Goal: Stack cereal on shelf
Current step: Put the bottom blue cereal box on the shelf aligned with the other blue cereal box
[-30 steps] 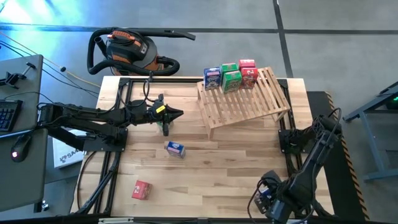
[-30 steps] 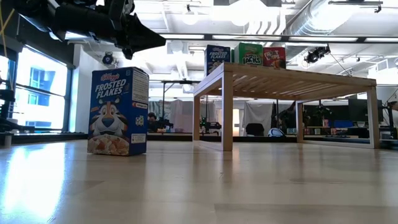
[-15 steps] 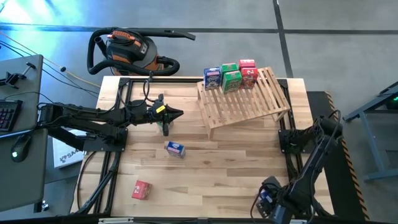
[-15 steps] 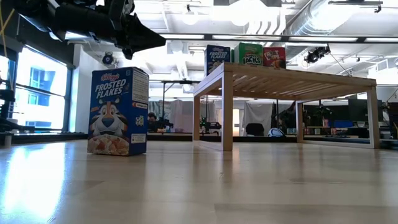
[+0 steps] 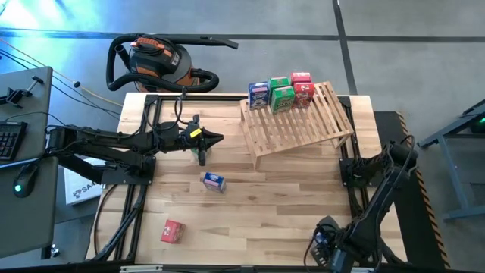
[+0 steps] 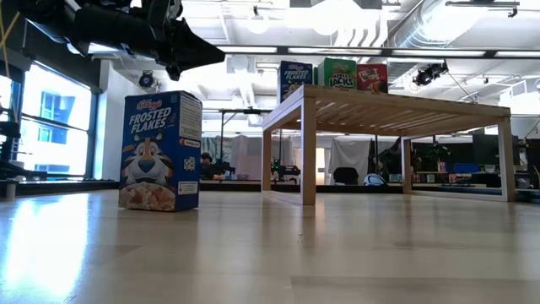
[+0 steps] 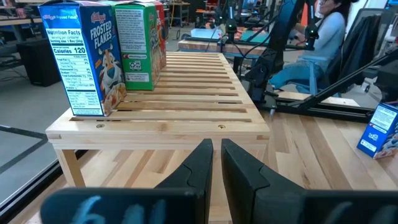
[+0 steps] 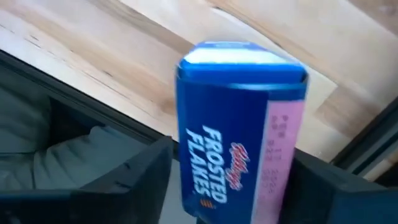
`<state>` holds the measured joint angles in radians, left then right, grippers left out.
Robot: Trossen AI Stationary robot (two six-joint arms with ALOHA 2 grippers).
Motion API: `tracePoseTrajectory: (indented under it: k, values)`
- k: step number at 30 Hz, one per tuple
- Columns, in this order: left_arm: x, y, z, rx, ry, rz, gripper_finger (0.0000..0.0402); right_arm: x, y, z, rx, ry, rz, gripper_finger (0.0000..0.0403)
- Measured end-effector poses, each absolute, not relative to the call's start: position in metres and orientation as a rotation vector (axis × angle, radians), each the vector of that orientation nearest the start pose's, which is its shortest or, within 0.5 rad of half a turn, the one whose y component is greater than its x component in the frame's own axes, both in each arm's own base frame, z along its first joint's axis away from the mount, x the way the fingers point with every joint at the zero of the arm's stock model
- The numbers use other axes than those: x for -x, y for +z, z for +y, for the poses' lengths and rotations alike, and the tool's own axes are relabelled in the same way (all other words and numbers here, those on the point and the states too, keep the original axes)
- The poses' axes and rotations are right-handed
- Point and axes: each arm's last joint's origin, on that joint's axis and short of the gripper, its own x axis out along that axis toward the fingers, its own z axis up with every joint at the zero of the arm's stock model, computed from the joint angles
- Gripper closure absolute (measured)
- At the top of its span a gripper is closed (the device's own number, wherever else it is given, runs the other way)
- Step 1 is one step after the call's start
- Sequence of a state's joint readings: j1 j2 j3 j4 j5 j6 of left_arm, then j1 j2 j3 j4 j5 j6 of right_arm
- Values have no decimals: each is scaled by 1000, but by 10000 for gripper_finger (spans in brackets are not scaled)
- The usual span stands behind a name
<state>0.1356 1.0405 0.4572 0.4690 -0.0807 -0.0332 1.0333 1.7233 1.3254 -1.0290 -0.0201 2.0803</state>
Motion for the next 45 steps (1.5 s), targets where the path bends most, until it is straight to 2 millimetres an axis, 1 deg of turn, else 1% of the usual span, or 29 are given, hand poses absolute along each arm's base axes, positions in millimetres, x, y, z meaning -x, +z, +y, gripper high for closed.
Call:
tracePoseTrajectory:
  k: [5, 9, 12, 17, 20, 23, 29, 33, 35, 40, 45]
  values:
    - [-218, 235, 32, 36, 218, 110, 378, -175, 229, 270, -884, -662, 1441, 226]
    - [-218, 235, 32, 36, 218, 110, 378, -186, 233, 261, -857, -604, 1453, 265]
    - [-218, 235, 32, 36, 218, 110, 378, -194, 240, 252, -839, -550, 1449, 278]
    - [-218, 235, 32, 36, 218, 110, 378, -208, 257, 228, -796, -442, 1421, 279]
    - [-218, 235, 32, 36, 218, 111, 378, -220, 267, 207, -735, -357, 1396, 280]
    - [-218, 235, 32, 36, 218, 111, 378, -238, 284, 184, -633, -233, 1311, 280]
    - [-218, 235, 32, 36, 219, 110, 378, -280, 338, 134, -377, 9, 1091, 280]
    - [-218, 235, 32, 36, 219, 111, 378, -297, 368, 98, -164, 97, 963, 280]
    - [-218, 235, 32, 36, 219, 111, 378, -302, 380, 80, -75, 117, 918, 280]
    - [-218, 235, 32, 43, 219, 111, 378, -303, 402, 41, 87, 112, 876, 281]
    - [-218, 235, 32, 44, 220, 111, 378, -298, 408, 9, 158, 109, 922, 281]
